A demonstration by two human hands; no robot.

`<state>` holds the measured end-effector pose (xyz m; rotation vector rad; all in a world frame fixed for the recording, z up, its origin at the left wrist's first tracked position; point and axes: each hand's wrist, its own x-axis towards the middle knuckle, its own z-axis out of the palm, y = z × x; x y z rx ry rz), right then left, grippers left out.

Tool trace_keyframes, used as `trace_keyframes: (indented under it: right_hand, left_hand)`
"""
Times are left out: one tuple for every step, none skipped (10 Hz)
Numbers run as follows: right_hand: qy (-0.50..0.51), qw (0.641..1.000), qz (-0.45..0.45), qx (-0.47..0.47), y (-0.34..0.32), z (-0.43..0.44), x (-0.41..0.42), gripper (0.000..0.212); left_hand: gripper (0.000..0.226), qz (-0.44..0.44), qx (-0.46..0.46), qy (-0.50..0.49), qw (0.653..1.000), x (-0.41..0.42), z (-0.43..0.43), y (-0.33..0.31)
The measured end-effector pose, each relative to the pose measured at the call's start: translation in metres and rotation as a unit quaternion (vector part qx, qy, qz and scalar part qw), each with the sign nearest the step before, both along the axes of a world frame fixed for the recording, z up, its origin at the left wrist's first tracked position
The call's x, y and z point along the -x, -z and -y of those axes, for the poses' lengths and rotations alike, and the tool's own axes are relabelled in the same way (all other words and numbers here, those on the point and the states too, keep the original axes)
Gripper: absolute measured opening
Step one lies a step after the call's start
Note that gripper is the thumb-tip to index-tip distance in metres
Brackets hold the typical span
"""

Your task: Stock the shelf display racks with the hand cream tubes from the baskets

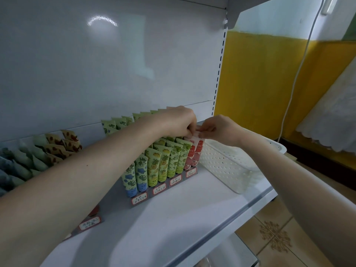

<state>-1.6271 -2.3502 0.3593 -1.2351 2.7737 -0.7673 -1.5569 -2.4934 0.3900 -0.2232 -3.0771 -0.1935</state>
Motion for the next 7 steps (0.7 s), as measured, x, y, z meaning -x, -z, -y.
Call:
trace_keyframes:
  right_hand:
    - [0.005, 1.0, 0.003, 0.004, 0.0003, -0.0012, -0.0002, 0.014]
    - [0.007, 1.0, 0.002, 0.0, 0.0006, -0.0017, 0.0013, 0.015]
    - [0.007, 1.0, 0.014, 0.001, -0.0006, -0.0018, 0.0024, 0.018]
    - [0.008, 1.0, 0.015, -0.001, -0.0008, -0.0013, 0.0034, 0.022]
    - [0.006, 1.0, 0.012, 0.009, -0.0028, -0.0013, 0.003, 0.022]
    - [0.008, 1.0, 0.007, 0.012, -0.0048, -0.0037, 0.0059, 0.017]
    - [0.026, 0.999, 0.001, 0.04, -0.0088, -0.0053, 0.0033, 0.013]
  left_hand:
    - [0.014, -0.001, -0.004, 0.004, 1.0, -0.0007, 0.0008, -0.0016]
    - [0.013, -0.005, -0.005, 0.007, 1.0, -0.001, 0.0015, -0.0016]
    - [0.014, -0.004, -0.006, 0.007, 1.0, -0.0014, 0.0013, -0.002]
    - [0.014, -0.008, -0.002, 0.01, 1.0, -0.0016, 0.0007, -0.0027]
    - [0.014, -0.017, -0.002, 0.017, 1.0, -0.002, 0.001, -0.0041]
    - [0.019, -0.021, -0.003, 0.014, 1.0, -0.0025, 0.0035, -0.0037]
    - [0.021, -0.061, -0.025, 0.0, 0.998, -0.0074, 0.0048, -0.0034]
